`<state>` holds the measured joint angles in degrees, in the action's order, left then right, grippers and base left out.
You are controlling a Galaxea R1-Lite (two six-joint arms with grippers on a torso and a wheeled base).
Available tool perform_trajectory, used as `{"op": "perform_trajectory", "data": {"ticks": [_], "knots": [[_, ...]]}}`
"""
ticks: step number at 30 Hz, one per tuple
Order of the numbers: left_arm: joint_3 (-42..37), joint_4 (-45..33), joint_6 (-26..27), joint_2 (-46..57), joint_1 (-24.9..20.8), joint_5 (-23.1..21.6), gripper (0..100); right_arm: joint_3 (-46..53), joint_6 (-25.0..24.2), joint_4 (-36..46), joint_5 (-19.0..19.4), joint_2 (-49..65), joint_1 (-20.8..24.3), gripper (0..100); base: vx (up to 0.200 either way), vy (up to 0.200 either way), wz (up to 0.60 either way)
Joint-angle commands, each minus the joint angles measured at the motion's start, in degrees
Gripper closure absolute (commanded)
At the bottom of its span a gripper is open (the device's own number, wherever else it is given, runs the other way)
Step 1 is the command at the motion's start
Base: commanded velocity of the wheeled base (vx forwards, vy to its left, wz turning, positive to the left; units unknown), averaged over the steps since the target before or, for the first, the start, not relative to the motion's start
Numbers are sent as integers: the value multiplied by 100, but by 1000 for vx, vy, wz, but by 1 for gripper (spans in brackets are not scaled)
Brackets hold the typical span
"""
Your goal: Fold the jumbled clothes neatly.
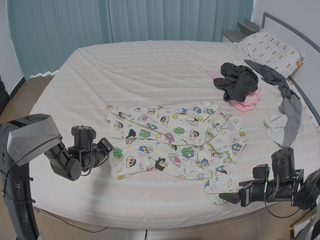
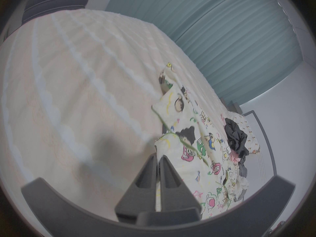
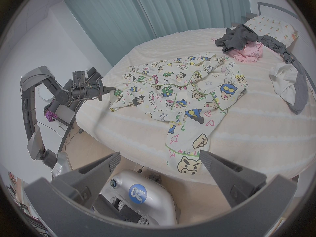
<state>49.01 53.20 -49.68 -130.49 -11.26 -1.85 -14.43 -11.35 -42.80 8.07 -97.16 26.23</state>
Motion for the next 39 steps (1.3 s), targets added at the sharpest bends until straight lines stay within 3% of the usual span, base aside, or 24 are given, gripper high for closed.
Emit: {"op": "perform_trajectory", "data": {"ticks": [1,10,22,23,32,36,39], "knots": [[74,-3,195,190,151,-8,100,2,1,0,2,4,5,0,0,0,0],[469,-354,696,138,414,-26,100,2,10,0,-7,4,5,0,0,0,0],[1471,-1075,705,111,388,-43,100,-7,1,0,-78,4,-4,0,0,0,0],[1507,-1128,705,111,379,-43,0,-7,1,0,-78,4,-4,0,0,0,0],[1428,-1312,723,270,309,-8,0,2,1,0,-78,22,-4,0,0,0,0],[944,-1303,863,691,344,-61,0,2,1,-9,-78,30,-4,0,0,0,0],[12,-1277,1347,1289,309,-430,0,2,1,0,-78,92,-4,0,0,0,0]]}}
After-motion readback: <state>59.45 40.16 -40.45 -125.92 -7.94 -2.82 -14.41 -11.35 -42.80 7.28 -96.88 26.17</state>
